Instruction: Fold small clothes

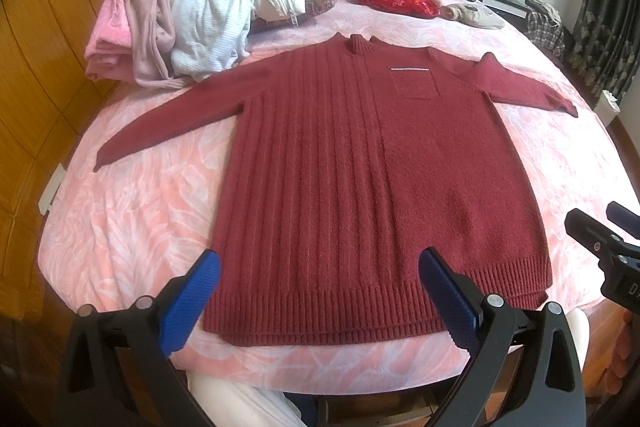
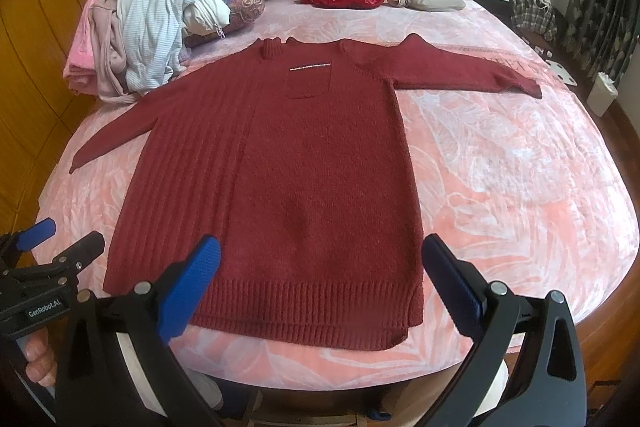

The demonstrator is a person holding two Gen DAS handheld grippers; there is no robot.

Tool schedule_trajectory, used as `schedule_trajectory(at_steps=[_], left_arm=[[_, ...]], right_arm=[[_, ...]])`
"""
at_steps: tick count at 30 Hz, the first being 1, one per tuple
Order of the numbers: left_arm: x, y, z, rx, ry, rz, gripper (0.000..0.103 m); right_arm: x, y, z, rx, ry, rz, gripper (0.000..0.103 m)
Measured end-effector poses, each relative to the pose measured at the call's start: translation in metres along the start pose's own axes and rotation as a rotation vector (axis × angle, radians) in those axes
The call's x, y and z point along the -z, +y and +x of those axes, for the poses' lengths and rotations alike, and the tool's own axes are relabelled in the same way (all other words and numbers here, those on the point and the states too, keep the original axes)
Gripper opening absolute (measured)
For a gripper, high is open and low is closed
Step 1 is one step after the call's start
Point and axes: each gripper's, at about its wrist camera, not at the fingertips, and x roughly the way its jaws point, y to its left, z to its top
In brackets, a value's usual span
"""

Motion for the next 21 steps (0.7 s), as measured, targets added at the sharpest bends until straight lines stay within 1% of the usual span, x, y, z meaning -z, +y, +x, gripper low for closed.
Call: schedule_trajectory(at_steps=[10,21], left_arm=[[0.000,0.000,0.000,0.000,0.001,0.001,0.099],[-0.008,-0.001,0.011,-0.005,0.016,0.012,0.099]], right_arm=[[0.001,-0.004,0.003,0.003,0.007,0.003,0.100],[-0.003,-0.008,0.015,-0.013,0.024,0.005,0.100]])
